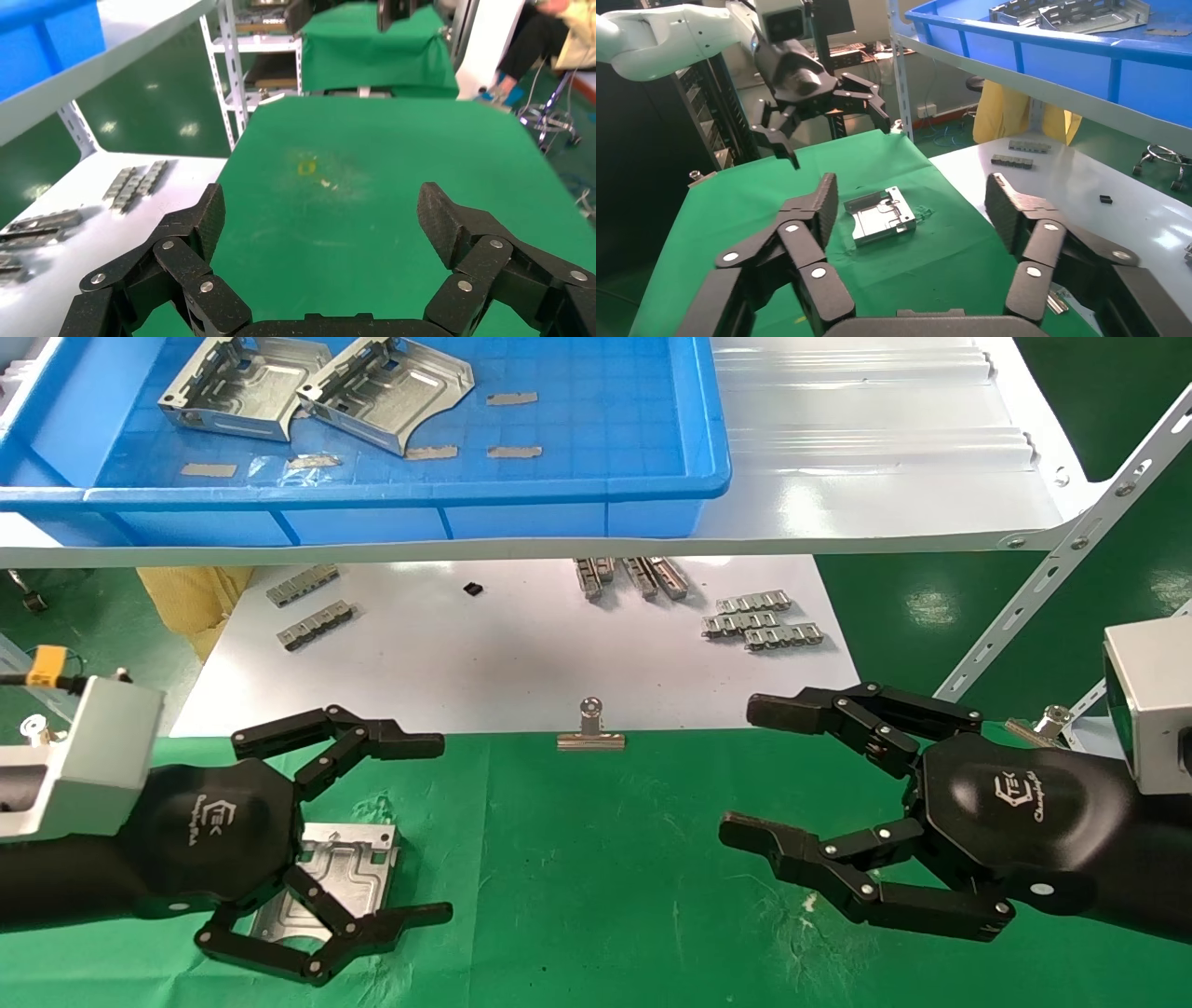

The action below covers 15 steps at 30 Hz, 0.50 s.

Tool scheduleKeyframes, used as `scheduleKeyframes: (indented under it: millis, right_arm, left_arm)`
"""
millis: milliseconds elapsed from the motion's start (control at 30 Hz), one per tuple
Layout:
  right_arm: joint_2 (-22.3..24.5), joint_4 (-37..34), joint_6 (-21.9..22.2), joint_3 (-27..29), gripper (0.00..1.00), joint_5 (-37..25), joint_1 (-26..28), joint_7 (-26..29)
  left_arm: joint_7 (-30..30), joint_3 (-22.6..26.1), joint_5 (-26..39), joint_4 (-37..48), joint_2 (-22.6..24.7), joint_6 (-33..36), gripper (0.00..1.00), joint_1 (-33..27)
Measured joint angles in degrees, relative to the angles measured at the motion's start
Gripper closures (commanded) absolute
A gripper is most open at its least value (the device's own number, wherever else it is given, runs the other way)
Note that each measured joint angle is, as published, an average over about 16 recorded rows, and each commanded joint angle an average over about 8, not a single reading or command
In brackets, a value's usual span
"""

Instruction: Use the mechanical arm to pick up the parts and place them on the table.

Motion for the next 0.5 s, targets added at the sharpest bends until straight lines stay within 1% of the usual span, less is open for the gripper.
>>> scheduleKeyframes:
  millis: [500]
  right_arm:
    - [0.0, 0.0, 0.0, 0.0, 0.0, 0.0, 0.0, 0.0]
  left_arm:
    - [-7.9, -9.98, -3.53, -7.54, -0.64, 0.32, 0.0, 8.09]
